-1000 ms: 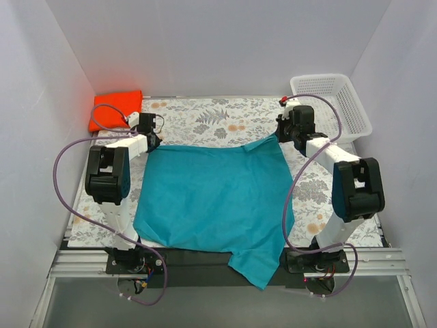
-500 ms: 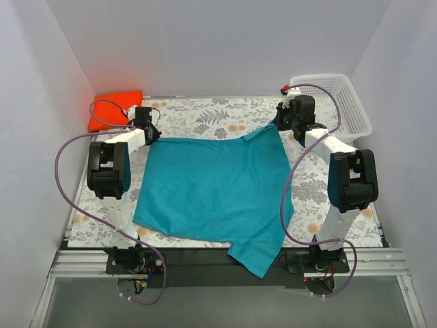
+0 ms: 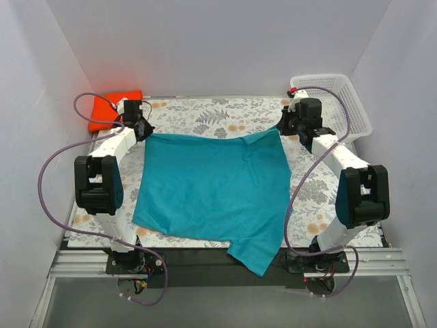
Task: Fold and stack the t-shirts
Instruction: Fold the tshirt
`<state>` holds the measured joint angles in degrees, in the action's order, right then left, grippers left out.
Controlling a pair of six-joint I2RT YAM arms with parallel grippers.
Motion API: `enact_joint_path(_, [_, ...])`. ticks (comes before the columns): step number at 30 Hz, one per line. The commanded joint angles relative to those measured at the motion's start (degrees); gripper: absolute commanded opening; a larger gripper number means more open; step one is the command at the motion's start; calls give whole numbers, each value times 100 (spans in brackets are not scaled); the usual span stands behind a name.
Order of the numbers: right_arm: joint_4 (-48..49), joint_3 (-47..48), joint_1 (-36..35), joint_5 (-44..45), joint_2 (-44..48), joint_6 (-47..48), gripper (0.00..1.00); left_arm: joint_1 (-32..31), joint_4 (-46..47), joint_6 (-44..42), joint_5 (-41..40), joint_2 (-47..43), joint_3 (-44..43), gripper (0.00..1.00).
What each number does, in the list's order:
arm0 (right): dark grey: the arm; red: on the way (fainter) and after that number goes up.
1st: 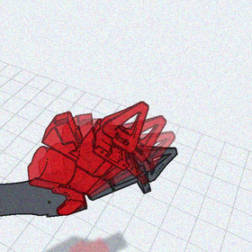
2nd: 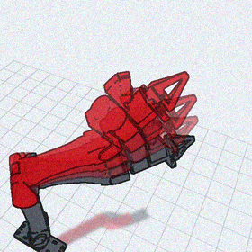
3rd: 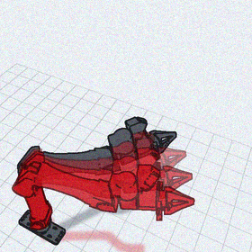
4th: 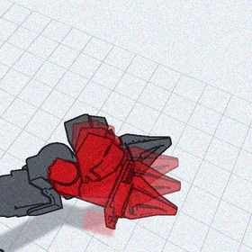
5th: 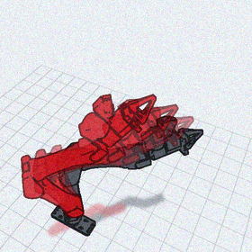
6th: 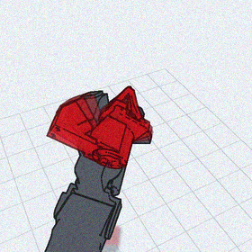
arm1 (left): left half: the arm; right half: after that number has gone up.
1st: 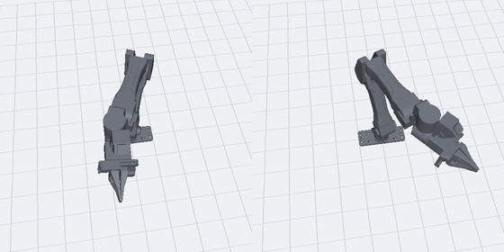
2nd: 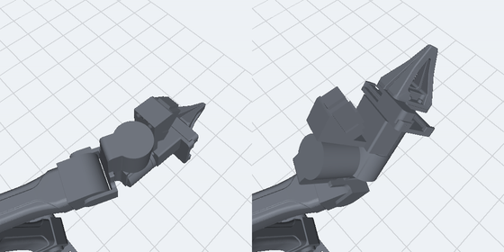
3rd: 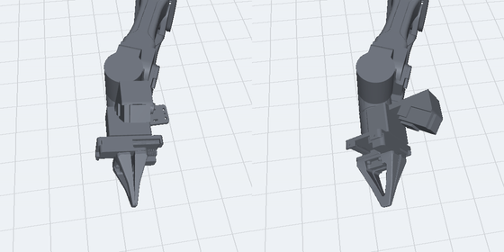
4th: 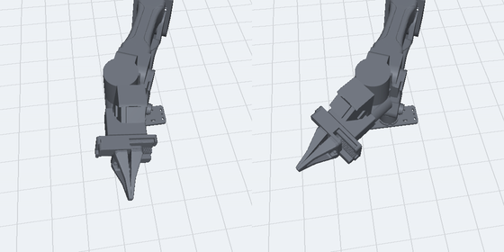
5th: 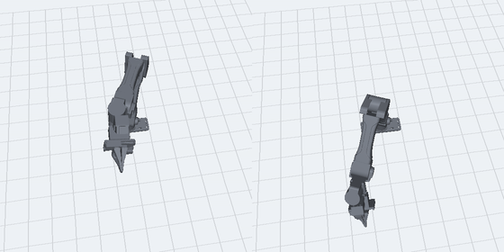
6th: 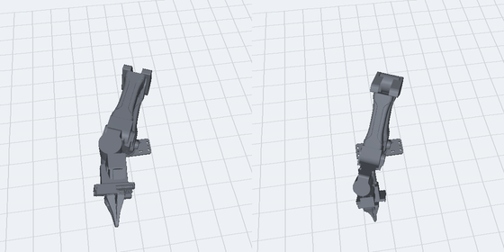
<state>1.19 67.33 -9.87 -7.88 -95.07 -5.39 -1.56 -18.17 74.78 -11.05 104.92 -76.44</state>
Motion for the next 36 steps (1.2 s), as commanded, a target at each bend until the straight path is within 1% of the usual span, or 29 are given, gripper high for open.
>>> enact_joint_path(1, [-110,-132,11,-20,418,-173,1,60,-546,150,85,-490,200,0])
enact_joint_path(8, [-374,-703,11,-258,919,-559,1,68,-916,326,68,-868,595,0])
enact_joint_path(13, [-488,-1125,20,-574,1165,-928,1,77,-1074,397,270,-1026,850,0])
enact_joint_path(24, [-1015,-1503,11,-653,1789,-1403,1,77,-1355,493,375,-1360,947,0])
enact_joint_path(29, [-1200,-1758,-6,-522,2123,-1570,1,77,-1417,537,314,-1563,1026,0])
enact_joint_path(36, [-1279,-2338,2,-548,2343,-1667,1,112,-1303,801,200,-1738,1606,0])
